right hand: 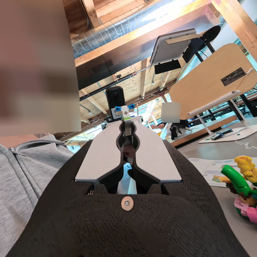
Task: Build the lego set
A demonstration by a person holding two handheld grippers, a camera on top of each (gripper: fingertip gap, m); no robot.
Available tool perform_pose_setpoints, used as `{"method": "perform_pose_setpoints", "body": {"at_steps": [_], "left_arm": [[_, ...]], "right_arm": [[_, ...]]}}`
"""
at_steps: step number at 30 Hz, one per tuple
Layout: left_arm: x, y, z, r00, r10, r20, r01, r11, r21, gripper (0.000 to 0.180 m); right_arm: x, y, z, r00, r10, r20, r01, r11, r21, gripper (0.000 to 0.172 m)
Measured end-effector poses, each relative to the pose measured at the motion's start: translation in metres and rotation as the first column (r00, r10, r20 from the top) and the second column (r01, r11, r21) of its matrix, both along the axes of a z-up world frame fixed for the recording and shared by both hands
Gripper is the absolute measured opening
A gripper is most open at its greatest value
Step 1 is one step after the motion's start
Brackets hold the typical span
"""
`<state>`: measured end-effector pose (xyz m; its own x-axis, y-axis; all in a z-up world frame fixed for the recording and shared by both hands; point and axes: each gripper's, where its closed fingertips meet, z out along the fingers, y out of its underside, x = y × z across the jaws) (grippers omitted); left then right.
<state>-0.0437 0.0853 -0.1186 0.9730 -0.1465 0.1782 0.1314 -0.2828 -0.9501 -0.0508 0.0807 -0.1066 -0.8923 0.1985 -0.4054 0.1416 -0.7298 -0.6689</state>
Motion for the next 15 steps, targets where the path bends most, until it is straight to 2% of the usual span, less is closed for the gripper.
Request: {"method": "perform_pose_setpoints", "body": {"at_steps": [10, 15], "left_arm": [[0.012, 0.004, 0.014, 0.998, 0.000, -0.057, 0.002, 0.999, 0.038, 0.011], [0.013, 0.003, 0.019, 0.995, 0.020, -0.100, -0.013, 0.998, 0.063, 0.017]], "right_arm": [[0.011, 0.004, 0.013, 0.993, 0.110, -0.045, -0.115, 0.984, -0.134, 0.006], [0.014, 0.004, 0.019, 0.988, 0.139, -0.072, -0.148, 0.977, -0.151, 0.006]]}}
